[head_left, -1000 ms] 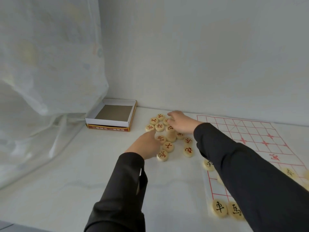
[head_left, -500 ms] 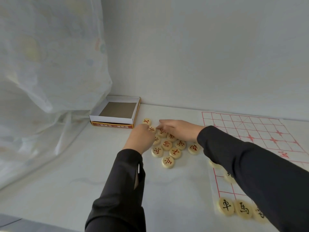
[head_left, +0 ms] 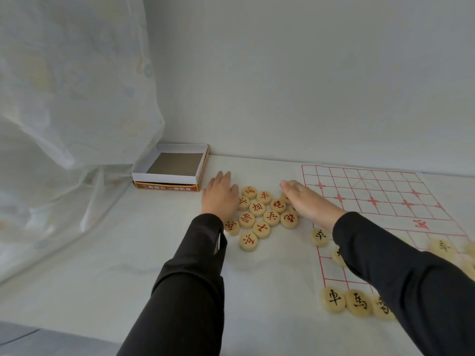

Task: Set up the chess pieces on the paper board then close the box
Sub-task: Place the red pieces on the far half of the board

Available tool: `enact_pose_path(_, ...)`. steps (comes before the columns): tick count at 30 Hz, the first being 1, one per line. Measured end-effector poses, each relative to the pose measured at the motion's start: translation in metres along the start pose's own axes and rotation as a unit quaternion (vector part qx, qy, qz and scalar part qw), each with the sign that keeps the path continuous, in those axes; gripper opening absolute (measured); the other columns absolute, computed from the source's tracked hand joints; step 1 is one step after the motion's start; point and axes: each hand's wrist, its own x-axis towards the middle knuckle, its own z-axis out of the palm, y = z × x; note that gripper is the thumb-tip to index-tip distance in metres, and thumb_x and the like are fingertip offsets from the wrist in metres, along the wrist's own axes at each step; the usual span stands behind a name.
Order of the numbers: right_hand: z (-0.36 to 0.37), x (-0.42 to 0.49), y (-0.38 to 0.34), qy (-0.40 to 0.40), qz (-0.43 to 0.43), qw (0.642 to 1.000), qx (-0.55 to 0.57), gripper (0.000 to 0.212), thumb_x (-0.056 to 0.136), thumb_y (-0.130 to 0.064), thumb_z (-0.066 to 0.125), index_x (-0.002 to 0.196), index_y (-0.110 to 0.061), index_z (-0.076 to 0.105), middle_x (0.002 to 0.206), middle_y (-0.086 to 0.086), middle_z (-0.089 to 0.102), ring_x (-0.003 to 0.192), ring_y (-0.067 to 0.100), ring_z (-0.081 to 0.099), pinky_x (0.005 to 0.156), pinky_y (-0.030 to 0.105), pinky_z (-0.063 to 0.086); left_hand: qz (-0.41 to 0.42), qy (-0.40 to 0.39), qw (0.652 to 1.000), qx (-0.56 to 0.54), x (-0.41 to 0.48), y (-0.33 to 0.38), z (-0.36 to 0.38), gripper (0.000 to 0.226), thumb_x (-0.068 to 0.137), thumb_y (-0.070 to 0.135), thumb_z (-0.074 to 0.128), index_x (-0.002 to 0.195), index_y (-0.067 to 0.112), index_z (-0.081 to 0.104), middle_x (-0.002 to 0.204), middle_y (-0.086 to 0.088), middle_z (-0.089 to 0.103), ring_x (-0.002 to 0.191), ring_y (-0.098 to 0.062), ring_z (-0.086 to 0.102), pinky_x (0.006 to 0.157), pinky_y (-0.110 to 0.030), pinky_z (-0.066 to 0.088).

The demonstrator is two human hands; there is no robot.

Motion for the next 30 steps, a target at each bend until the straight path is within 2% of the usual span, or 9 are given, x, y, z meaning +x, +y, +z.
enact_pose_path(7, 0.009, -0.013, -0.005, -0.005, -0.002, 0.999, 0.04, 0.053, 0.1, -0.046, 0.02, 0.144, -0.018, 0.03, 0.148, 0.003, 0.035, 0.135, 0.018, 0.033, 0.103, 0.027, 0.026, 0.017, -0.051, 0.997, -0.061, -0.018, 0.006, 0.0, 0.042, 0.101, 0.016, 0.029, 0.141, 0.015, 0.037, 0.147, -0.004, 0.037, 0.135, -0.019, 0.034, 0.105, -0.025, 0.028)
enact_pose_path(10, 0.017, -0.022, -0.004, 0.0, 0.005, 0.997, 0.077, 0.053, 0.099, -0.047, 0.021, 0.143, -0.018, 0.031, 0.144, 0.004, 0.039, 0.13, 0.019, 0.038, 0.096, 0.026, 0.028, 0.017, -0.068, 0.996, -0.055, -0.029, 0.012, 0.003, 0.042, 0.1, 0.013, 0.029, 0.14, 0.015, 0.039, 0.147, -0.004, 0.037, 0.134, -0.019, 0.035, 0.105, -0.026, 0.029)
enact_pose_path(15, 0.027, -0.035, -0.005, -0.006, -0.004, 0.995, 0.103, 0.053, 0.099, -0.048, 0.02, 0.143, -0.02, 0.03, 0.145, 0.002, 0.039, 0.131, 0.018, 0.038, 0.098, 0.027, 0.029, 0.023, -0.106, 0.993, -0.039, -0.044, 0.02, 0.0, 0.041, 0.099, 0.014, 0.031, 0.139, 0.021, 0.041, 0.145, -0.005, 0.04, 0.131, -0.02, 0.039, 0.091, -0.02, 0.03)
enact_pose_path(18, 0.022, -0.039, -0.006, 0.005, -0.015, 0.994, 0.108, 0.053, 0.099, -0.047, 0.019, 0.144, -0.02, 0.029, 0.147, 0.0, 0.037, 0.134, 0.016, 0.035, 0.1, 0.026, 0.027, 0.018, -0.108, 0.994, -0.014, -0.049, 0.018, -0.009, 0.046, 0.097, 0.007, 0.034, 0.139, 0.024, 0.04, 0.146, -0.004, 0.039, 0.131, -0.02, 0.038, 0.09, -0.021, 0.03)
enact_pose_path(21, 0.015, -0.043, -0.008, 0.027, -0.033, 0.995, 0.089, 0.052, 0.1, -0.044, 0.02, 0.143, -0.018, 0.034, 0.147, 0.0, 0.038, 0.134, 0.016, 0.035, 0.102, 0.026, 0.027, 0.006, -0.122, 0.991, 0.05, -0.052, 0.012, -0.024, 0.051, 0.095, 0.002, 0.037, 0.14, 0.026, 0.038, 0.148, -0.002, 0.036, 0.132, -0.02, 0.037, 0.097, -0.025, 0.032)
enact_pose_path(25, 0.006, -0.046, -0.011, 0.034, -0.064, 0.997, 0.026, 0.04, 0.102, -0.03, 0.028, 0.134, -0.015, 0.047, 0.137, 0.001, 0.049, 0.125, 0.015, 0.043, 0.09, 0.02, 0.03, -0.002, -0.139, 0.978, 0.153, -0.062, 0.006, -0.04, 0.063, 0.088, -0.008, 0.042, 0.141, 0.025, 0.035, 0.148, -0.003, 0.035, 0.135, -0.021, 0.034, 0.106, -0.031, 0.032)
enact_pose_path(27, 0.002, -0.046, -0.01, 0.042, -0.081, 0.996, -0.013, 0.033, 0.101, -0.022, 0.035, 0.127, -0.016, 0.054, 0.131, 0.0, 0.054, 0.118, 0.013, 0.049, 0.087, 0.02, 0.032, 0.006, -0.151, 0.97, 0.19, -0.065, 0.004, -0.046, 0.068, 0.086, -0.003, 0.054, 0.143, 0.025, 0.031, 0.148, -0.003, 0.035, 0.134, -0.021, 0.036, 0.106, -0.032, 0.033)
enact_pose_path(30, 0.005, -0.045, -0.005, 0.068, -0.091, 0.99, -0.082, 0.028, 0.096, -0.013, 0.045, 0.12, -0.019, 0.06, 0.123, 0.0, 0.058, 0.105, 0.01, 0.053, 0.084, 0.019, 0.036, -0.01, -0.21, 0.941, 0.264, -0.069, 0.002, -0.049, 0.098, 0.073, 0.018, 0.078, 0.148, 0.027, 0.016, 0.15, -0.004, 0.028, 0.133, -0.026, 0.036, 0.108, -0.039, 0.035)
